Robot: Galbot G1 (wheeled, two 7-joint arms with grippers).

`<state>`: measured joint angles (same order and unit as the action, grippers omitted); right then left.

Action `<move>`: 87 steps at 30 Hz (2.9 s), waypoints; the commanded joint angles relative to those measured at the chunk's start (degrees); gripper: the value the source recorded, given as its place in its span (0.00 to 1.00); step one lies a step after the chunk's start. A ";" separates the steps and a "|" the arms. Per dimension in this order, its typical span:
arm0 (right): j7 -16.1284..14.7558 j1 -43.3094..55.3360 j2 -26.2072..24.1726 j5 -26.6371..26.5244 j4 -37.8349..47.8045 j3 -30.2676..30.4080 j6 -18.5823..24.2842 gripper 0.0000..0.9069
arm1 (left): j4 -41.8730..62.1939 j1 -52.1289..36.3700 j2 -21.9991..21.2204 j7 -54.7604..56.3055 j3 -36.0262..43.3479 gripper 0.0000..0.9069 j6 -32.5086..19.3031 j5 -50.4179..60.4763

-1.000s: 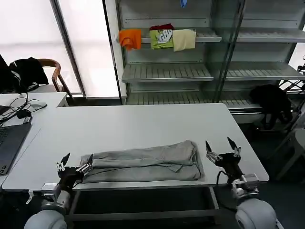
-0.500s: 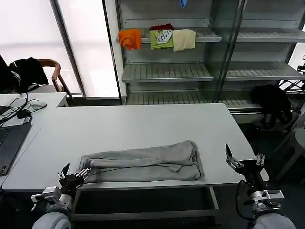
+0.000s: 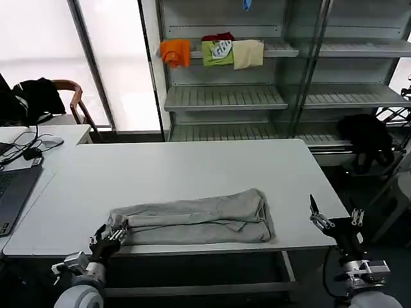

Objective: Fold and organize the clothes.

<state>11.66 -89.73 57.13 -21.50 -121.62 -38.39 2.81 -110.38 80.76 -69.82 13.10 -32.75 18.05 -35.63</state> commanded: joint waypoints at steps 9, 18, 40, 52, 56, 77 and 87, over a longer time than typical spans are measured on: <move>-0.29 -0.06 0.39 0.12 -0.22 -0.28 0.44 1.00 | 1.40 -0.82 -0.22 -0.49 1.71 0.00 -3.88 0.32; -0.31 0.80 0.34 0.09 -0.49 -0.20 0.04 1.00 | 0.95 -3.54 12.56 1.01 -8.05 0.00 -3.42 -6.04; -0.49 1.99 0.76 0.38 -1.16 0.00 -1.67 1.00 | -9.67 -3.50 10.25 -5.18 -3.95 0.00 -3.57 0.65; -0.74 2.45 1.77 1.18 -1.03 0.76 -1.78 1.00 | -10.66 -8.38 0.42 -3.67 17.90 0.02 -3.19 13.90; -0.73 2.29 1.86 1.17 -0.98 0.75 -1.56 1.00 | -8.75 -8.76 -0.78 -3.19 20.67 0.02 -3.15 15.80; -0.70 2.61 1.88 1.18 -1.05 1.10 -1.39 1.00 | -1.67 -13.08 -2.89 -0.52 24.53 1.00 -1.70 20.18; -0.76 3.46 2.11 1.83 -0.91 1.89 -1.70 1.00 | -15.58 -9.34 -2.88 0.27 31.42 1.00 -0.51 22.54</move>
<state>10.87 -86.52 59.15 -19.85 -122.63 -36.70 1.16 -115.72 69.30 -72.35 12.93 -7.56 16.82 -15.91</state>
